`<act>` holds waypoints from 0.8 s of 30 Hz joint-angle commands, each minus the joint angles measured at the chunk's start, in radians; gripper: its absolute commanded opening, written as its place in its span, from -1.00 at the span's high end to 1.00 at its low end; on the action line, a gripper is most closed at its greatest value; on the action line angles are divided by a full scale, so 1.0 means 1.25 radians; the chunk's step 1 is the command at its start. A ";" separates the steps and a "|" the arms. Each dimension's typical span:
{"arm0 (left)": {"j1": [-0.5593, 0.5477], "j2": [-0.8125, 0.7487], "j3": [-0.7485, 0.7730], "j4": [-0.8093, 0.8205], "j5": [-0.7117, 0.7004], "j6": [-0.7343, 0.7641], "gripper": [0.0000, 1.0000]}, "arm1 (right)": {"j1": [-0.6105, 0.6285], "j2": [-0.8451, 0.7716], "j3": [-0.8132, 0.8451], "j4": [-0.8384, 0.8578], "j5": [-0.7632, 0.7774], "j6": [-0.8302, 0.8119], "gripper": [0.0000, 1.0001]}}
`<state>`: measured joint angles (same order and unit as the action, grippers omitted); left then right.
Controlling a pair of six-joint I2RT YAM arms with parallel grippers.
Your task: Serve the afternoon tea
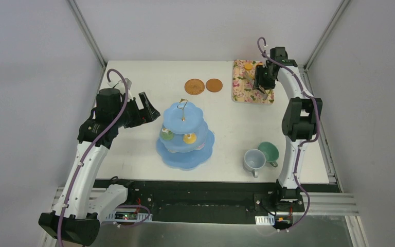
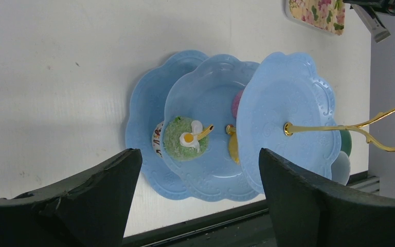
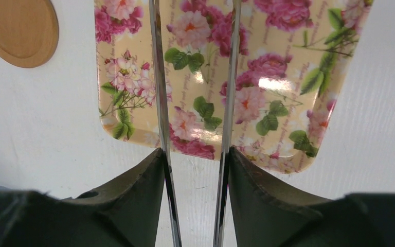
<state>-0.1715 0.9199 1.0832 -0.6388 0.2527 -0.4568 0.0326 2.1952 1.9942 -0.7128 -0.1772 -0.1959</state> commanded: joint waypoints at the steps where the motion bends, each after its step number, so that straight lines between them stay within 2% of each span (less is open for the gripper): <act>1: -0.010 0.005 0.018 0.005 0.000 0.008 -0.76 | 0.038 0.023 0.056 -0.024 0.084 -0.049 0.03; 7: -0.011 0.008 0.025 0.004 -0.003 0.011 -0.76 | 0.067 0.026 0.055 -0.033 0.160 -0.075 0.07; 11: -0.011 0.010 0.027 0.006 -0.001 0.011 -0.76 | 0.071 0.024 0.055 -0.032 0.166 -0.076 0.08; 18: -0.011 0.006 0.025 0.005 -0.001 0.009 -0.76 | 0.078 0.022 0.063 -0.032 0.189 -0.041 0.27; 24: -0.011 0.001 0.029 0.012 -0.008 0.003 -0.76 | 0.074 -0.031 0.049 -0.030 0.184 0.045 0.42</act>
<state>-0.1776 0.9302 1.0843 -0.6395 0.2527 -0.4564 0.1242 2.2402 2.0224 -0.7410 0.0338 -0.2283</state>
